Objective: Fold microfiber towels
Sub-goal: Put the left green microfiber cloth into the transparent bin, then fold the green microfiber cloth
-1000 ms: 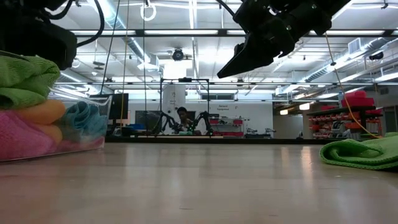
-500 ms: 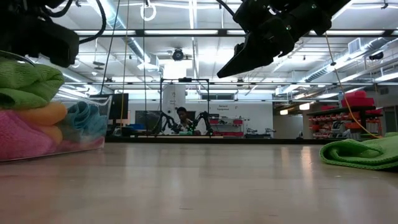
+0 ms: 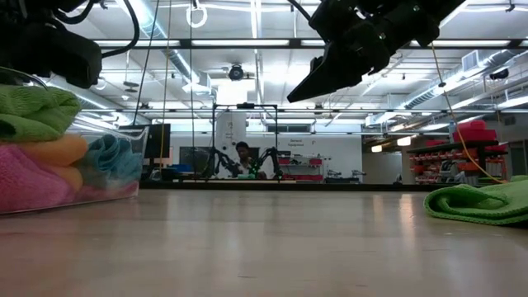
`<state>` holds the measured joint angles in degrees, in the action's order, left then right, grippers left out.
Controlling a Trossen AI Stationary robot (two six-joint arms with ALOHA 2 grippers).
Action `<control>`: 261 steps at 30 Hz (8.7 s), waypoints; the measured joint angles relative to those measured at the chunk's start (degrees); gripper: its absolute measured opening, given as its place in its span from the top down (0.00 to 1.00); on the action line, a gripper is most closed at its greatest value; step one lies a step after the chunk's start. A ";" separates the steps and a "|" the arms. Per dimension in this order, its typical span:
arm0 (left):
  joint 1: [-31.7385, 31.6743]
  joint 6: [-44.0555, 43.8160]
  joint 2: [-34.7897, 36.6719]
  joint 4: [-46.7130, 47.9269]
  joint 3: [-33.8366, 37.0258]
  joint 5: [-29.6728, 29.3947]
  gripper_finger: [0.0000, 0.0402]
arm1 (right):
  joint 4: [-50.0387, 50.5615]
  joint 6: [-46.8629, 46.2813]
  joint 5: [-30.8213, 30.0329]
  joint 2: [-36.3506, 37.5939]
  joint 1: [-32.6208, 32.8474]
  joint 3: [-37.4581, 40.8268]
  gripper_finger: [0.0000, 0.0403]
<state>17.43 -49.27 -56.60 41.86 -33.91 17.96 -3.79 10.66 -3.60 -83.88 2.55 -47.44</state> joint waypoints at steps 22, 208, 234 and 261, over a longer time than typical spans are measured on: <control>2.04 6.57 -1.51 6.57 -5.95 -11.93 0.39 | -0.56 -0.02 -0.02 0.00 -0.01 0.00 0.53; -9.81 49.79 -31.93 -12.56 -36.92 -41.21 0.79 | 36.75 -11.66 -17.51 -18.05 25.61 -7.51 0.93; -11.22 49.57 -31.95 0.35 -36.89 -39.76 0.85 | 29.57 7.88 -33.51 11.89 5.86 -9.53 0.98; -11.08 46.92 -31.95 -1.22 -36.89 -35.50 0.72 | 23.80 -14.27 -8.10 -4.24 15.97 -1.55 0.87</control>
<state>6.35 -2.35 -88.55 40.65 -70.81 -17.54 20.02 -3.62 -11.70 -88.12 18.51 -48.99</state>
